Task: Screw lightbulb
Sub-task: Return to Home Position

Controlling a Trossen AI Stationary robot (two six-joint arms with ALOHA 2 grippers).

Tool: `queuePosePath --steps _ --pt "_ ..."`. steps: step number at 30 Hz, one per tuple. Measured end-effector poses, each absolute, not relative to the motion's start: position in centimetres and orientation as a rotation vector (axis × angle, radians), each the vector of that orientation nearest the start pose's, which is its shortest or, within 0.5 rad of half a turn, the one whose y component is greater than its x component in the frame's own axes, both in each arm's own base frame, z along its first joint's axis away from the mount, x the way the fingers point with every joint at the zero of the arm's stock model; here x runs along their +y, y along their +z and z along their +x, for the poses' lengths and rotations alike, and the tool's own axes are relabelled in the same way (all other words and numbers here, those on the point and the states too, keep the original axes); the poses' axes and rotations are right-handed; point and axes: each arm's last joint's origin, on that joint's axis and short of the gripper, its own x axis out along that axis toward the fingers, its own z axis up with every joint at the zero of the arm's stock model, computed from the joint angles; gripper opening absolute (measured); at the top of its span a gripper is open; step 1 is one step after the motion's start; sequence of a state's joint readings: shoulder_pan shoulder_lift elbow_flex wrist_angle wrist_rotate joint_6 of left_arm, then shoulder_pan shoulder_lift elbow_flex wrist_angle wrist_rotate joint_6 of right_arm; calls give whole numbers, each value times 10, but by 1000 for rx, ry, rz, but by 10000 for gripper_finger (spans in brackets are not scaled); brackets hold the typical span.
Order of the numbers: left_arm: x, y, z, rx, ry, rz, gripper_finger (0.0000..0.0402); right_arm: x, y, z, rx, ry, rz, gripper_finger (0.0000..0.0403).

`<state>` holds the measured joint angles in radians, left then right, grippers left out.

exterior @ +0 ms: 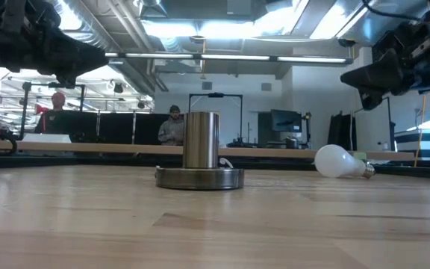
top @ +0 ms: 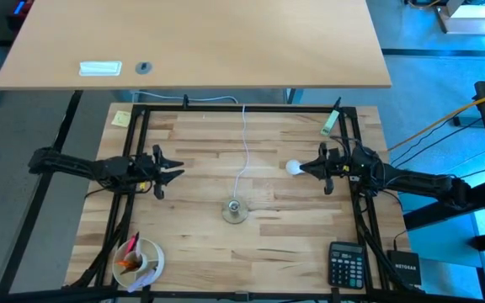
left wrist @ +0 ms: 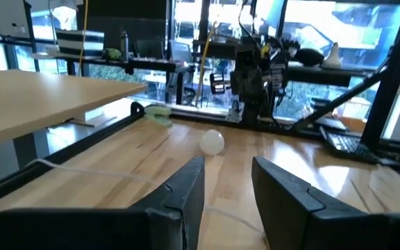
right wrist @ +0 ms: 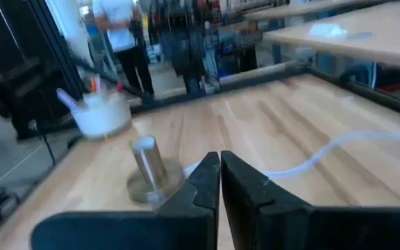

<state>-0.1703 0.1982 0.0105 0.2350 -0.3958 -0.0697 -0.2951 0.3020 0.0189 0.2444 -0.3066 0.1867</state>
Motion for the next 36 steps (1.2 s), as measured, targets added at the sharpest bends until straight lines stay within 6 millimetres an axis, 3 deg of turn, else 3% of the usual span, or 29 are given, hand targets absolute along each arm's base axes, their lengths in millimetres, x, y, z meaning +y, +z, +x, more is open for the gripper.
queuePosePath --steps 9,17,30,36 --pt "-8 169 107 -18 201 -99 111 -25 172 112 -28 10 167 19" --pt "-7 168 103 -15 197 -122 111 -25 164 112 48 3 211 19" --pt "-5 173 95 -73 228 -78 111 -28 160 100 40 -224 318 19" --pt "-5 173 95 -71 233 -65 111 -27 166 96 -31 -211 307 19"
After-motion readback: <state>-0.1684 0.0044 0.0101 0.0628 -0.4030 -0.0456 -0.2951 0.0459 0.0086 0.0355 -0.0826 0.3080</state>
